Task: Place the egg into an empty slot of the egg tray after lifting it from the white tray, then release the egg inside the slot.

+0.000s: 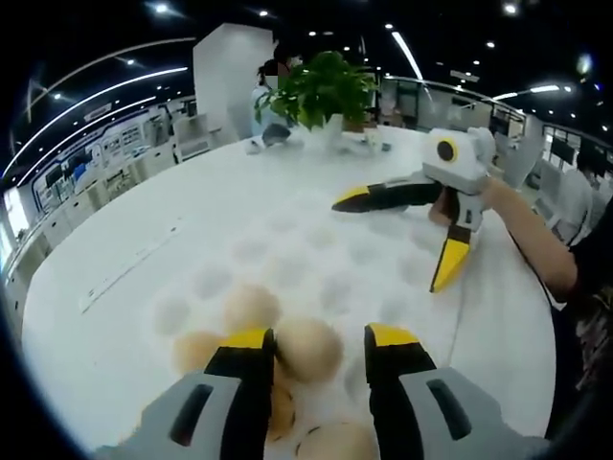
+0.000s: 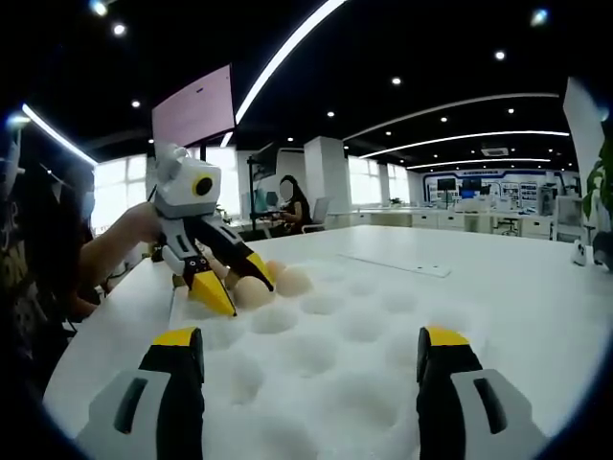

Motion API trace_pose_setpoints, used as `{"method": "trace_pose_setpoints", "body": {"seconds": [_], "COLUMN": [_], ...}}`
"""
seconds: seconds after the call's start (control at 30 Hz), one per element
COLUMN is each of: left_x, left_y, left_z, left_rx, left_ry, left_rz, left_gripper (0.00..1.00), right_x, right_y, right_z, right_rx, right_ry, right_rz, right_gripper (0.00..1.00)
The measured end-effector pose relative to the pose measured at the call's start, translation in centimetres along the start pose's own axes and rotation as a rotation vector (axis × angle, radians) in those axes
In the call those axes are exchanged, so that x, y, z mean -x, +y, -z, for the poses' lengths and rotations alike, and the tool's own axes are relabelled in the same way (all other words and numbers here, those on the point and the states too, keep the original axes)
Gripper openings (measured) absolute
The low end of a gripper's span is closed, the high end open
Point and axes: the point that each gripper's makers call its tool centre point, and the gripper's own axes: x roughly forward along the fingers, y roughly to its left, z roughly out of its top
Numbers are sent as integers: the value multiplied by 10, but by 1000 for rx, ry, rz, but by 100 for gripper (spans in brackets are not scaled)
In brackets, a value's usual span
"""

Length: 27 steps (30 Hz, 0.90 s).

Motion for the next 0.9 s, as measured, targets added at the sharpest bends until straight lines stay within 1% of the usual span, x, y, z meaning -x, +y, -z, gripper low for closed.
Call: {"method": "trace_pose_setpoints", "body": {"seconds": [0.37,0.5,0.6,0.63,0.73,0.9], "left_x": [-1,-1,-1,-1,-1,-1], "left_y": [-1,1,4,4,2,2], "left_z": [-1,-1,-1,-1,-1,-2], "left_rx": [9,14,16,24,4,1], "left_ry": [2,-1,-8,-8,-13,-23], "left_rz": [-7,-15,-30,-24,-22,-19], "left_gripper": [36,33,27,27,27,27], "right_x": [0,1,1,1,1,2], "right_y": [0,0,0,0,0,0], "right_z": [0,0,0,0,0,0], "right_rx": [-1,-1,-1,-1,-1,-1], "right_ry": [-1,-2,-1,-2,-1,-1], "right_rz": [0,1,1,1,2,2], "right_gripper": [96,96,96,96,96,96]}}
